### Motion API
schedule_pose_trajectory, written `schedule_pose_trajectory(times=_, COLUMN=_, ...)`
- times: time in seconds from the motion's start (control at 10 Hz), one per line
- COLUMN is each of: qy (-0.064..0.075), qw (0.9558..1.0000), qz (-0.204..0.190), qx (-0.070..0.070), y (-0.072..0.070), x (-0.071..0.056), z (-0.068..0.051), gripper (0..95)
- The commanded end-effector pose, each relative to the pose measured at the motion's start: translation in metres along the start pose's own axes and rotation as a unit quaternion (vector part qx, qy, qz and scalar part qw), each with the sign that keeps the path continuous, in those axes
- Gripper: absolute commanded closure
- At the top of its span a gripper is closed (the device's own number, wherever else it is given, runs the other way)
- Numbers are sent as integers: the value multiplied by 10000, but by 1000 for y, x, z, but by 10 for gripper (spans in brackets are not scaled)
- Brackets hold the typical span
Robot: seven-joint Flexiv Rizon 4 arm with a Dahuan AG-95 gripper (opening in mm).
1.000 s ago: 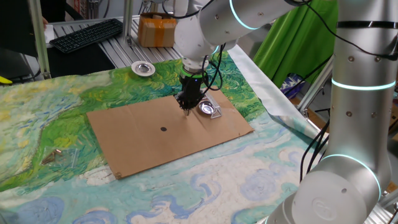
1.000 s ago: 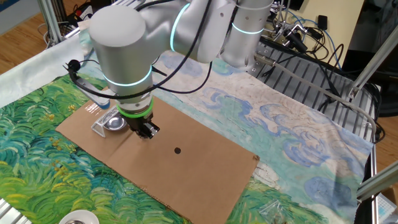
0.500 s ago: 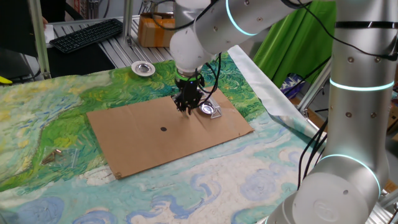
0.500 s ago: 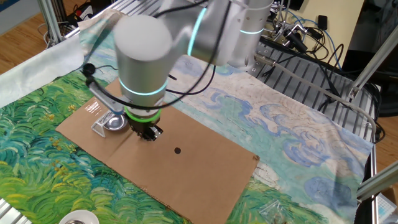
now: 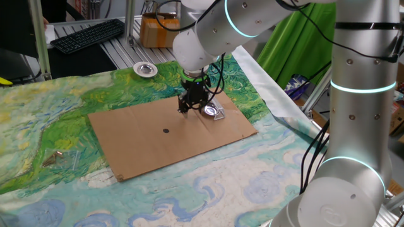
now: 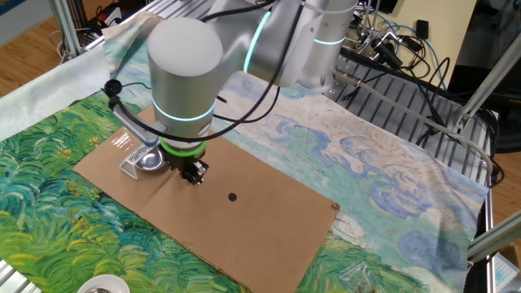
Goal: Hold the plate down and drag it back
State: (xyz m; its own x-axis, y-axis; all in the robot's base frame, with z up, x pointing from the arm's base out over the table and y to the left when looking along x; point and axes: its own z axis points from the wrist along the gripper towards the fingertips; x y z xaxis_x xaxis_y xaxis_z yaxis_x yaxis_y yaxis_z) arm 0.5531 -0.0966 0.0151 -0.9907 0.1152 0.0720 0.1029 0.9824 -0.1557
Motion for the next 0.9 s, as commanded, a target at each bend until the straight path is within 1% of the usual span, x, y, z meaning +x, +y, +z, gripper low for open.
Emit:
schedule_pose_trajectory(times=0.1, qy=-10, qw=10000, qz=-30, qx=7, y=-1, x=-1, z=-1, gripper=190)
schedule_pose_trajectory(times=0.2, qy=-20, qw=10000, qz=-56, qx=35, y=-1, x=-1, z=-1, gripper=190)
schedule_pose_trajectory(times=0.4, qy=-23, qw=10000, qz=-76, qx=26, y=-2, x=-2, z=-2, gripper=190)
schedule_pose_trajectory(times=0.5, qy=-59, qw=9999, qz=-51, qx=64, y=-2, x=-3, z=-2, gripper=190)
schedule_pose_trajectory(times=0.7, qy=-106, qw=9997, qz=-43, qx=237, y=-2, x=-3, z=-2, gripper=190)
schedule_pose_trajectory(times=0.8, qy=-104, qw=9996, qz=-52, qx=276, y=-3, x=-4, z=-2, gripper=190)
schedule_pose_trajectory(times=0.9, qy=-100, qw=9996, qz=-55, qx=263, y=-3, x=-4, z=-2, gripper=190)
